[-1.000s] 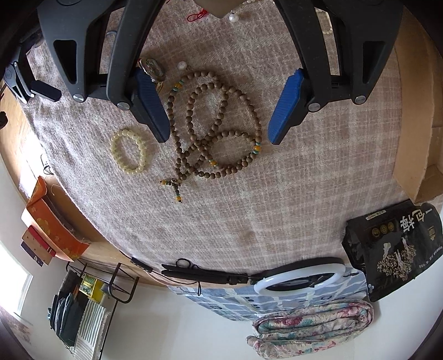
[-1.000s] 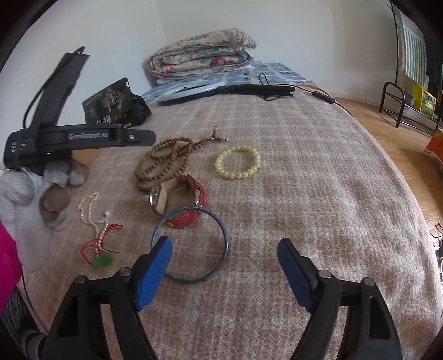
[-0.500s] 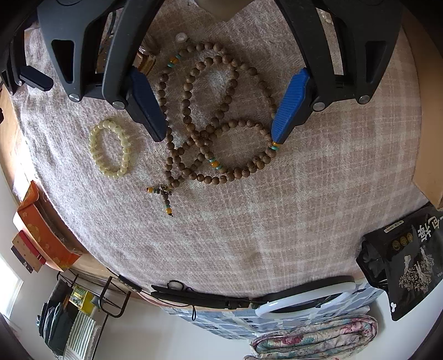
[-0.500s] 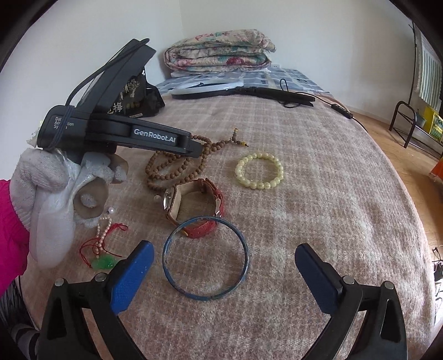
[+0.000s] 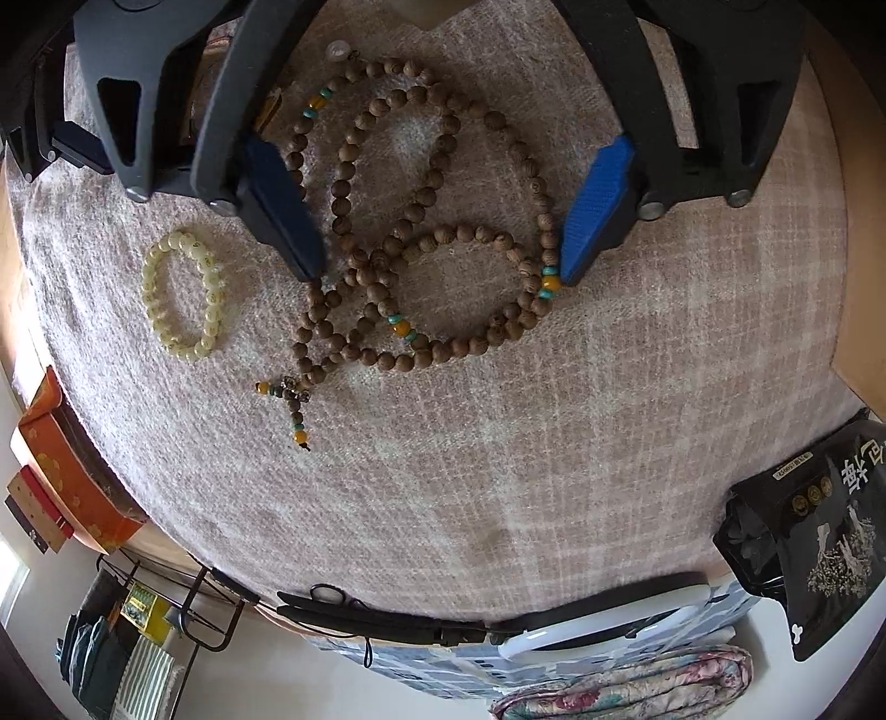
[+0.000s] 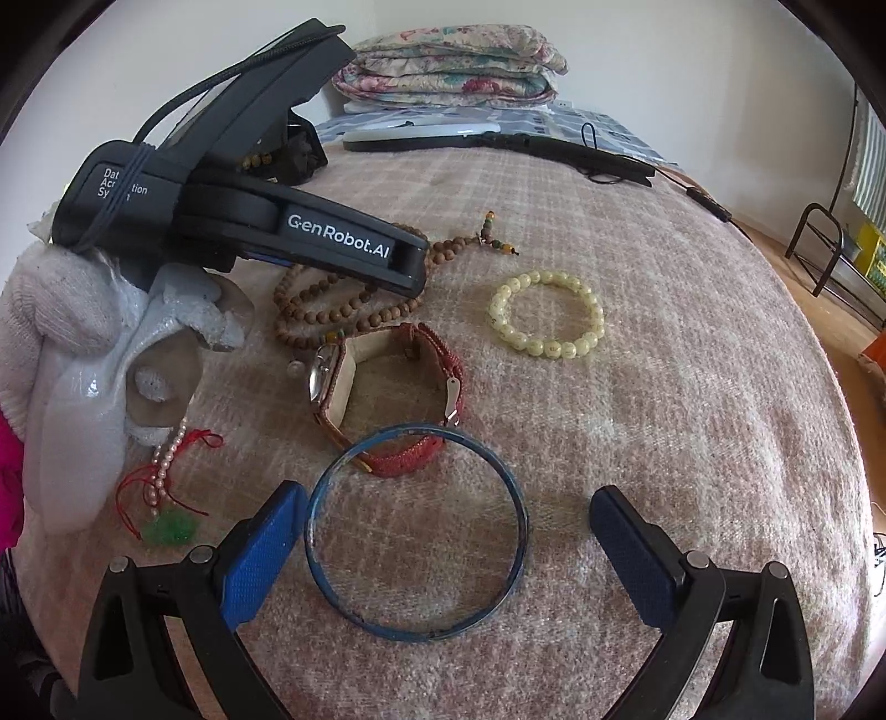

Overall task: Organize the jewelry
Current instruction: 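Close the left gripper on the brown bead strand and lift it, then carry the bead strand into the box with left gripper while right carries blue bangle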

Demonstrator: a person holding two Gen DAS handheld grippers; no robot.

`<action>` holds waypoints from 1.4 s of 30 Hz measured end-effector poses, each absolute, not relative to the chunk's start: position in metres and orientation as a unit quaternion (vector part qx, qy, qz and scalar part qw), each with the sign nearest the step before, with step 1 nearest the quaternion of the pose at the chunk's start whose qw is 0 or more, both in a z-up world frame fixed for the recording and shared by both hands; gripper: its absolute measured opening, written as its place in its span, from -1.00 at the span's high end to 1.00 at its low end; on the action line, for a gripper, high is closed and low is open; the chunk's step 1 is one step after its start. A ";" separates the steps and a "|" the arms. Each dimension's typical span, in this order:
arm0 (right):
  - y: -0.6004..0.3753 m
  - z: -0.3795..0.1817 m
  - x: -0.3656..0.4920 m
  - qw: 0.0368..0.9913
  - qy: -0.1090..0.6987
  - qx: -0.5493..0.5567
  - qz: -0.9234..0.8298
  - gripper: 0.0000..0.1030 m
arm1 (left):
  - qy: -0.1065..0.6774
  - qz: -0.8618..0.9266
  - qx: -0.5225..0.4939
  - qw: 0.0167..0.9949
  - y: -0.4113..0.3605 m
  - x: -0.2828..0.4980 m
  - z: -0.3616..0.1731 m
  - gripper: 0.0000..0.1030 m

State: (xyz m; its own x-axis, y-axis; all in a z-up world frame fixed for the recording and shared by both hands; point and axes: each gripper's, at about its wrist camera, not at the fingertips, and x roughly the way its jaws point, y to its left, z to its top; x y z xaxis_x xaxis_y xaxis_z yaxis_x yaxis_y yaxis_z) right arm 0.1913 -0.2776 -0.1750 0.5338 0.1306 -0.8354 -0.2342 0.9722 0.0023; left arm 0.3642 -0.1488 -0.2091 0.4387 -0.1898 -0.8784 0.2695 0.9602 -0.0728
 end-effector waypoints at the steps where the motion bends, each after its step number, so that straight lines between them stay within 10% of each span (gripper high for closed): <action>1: -0.278 -0.176 0.192 0.874 0.473 -0.054 0.103 -0.99 | 0.513 -0.134 0.044 0.847 -0.149 0.364 -0.209 -0.35; 9: -0.285 -0.173 0.193 0.875 0.473 -0.036 0.096 -0.43 | 0.505 -0.159 0.043 0.848 -0.157 0.358 -0.203 0.70; 42: -0.279 -0.082 0.144 0.905 0.415 -0.043 0.088 -0.42 | 0.406 -0.187 -0.085 0.891 -0.075 0.324 -0.070 0.80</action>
State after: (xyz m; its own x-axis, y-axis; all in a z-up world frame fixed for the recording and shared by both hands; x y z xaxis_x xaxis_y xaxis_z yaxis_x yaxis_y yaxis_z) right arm 0.1440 -0.2790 -0.0818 0.6403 0.1242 -0.7580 -0.1958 0.9806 -0.0047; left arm 0.3241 -0.0750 -0.0695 0.6008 -0.4016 -0.6912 0.2641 0.9158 -0.3025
